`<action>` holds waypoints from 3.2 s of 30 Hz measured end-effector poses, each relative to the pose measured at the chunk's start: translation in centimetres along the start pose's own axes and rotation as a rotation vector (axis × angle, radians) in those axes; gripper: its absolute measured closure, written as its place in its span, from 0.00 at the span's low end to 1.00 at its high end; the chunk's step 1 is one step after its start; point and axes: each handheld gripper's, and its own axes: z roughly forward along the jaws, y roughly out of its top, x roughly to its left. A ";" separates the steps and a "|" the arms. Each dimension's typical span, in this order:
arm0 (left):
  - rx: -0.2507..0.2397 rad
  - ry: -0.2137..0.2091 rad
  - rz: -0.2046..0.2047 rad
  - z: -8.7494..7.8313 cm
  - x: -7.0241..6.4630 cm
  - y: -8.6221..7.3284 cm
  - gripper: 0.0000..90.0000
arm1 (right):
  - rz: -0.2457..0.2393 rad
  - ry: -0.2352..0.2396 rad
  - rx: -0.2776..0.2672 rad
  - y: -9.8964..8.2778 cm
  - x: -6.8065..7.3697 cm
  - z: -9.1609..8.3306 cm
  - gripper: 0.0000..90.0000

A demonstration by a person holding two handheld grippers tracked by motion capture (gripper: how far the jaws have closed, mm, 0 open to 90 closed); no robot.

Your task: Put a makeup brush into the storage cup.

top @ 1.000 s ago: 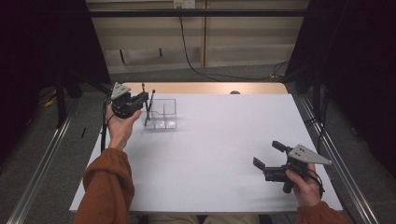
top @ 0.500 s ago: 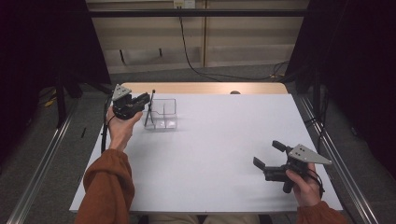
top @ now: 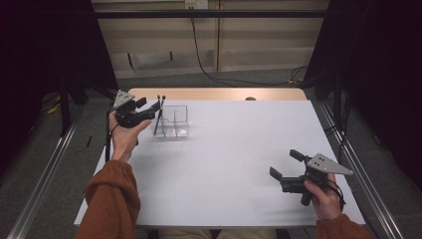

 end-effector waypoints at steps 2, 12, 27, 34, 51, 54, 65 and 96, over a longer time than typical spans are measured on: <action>-0.003 -0.005 0.004 -0.3 0.0 0.1 0.27 | 0.000 0.000 -0.001 0.0 -0.1 0.1 0.00; -0.025 -0.021 0.000 -1.8 -0.7 0.4 0.08 | -0.003 0.009 -0.008 0.1 0.0 0.3 0.00; -0.063 -0.099 0.014 -4.4 -2.1 0.3 0.03 | -0.001 0.004 -0.014 0.2 0.0 0.5 0.00; -0.043 -0.101 0.065 -5.2 -2.7 -0.3 0.03 | -0.003 0.002 -0.010 0.2 0.0 0.5 0.00; -0.057 -0.097 0.074 -8.0 -4.3 -1.5 0.04 | -0.011 -0.009 -0.010 0.2 0.1 0.3 0.00; -0.057 -0.103 0.074 -8.7 -4.3 -1.8 0.04 | -0.017 -0.015 -0.011 0.3 0.2 0.1 0.00; -0.096 -0.104 0.072 -11.4 -4.0 -2.4 0.04 | -0.013 -0.029 -0.013 0.3 0.3 -0.2 0.00; -0.074 -0.069 0.049 -17.2 -6.0 -8.5 0.03 | -0.021 -0.073 -0.009 -0.2 0.6 -1.8 0.00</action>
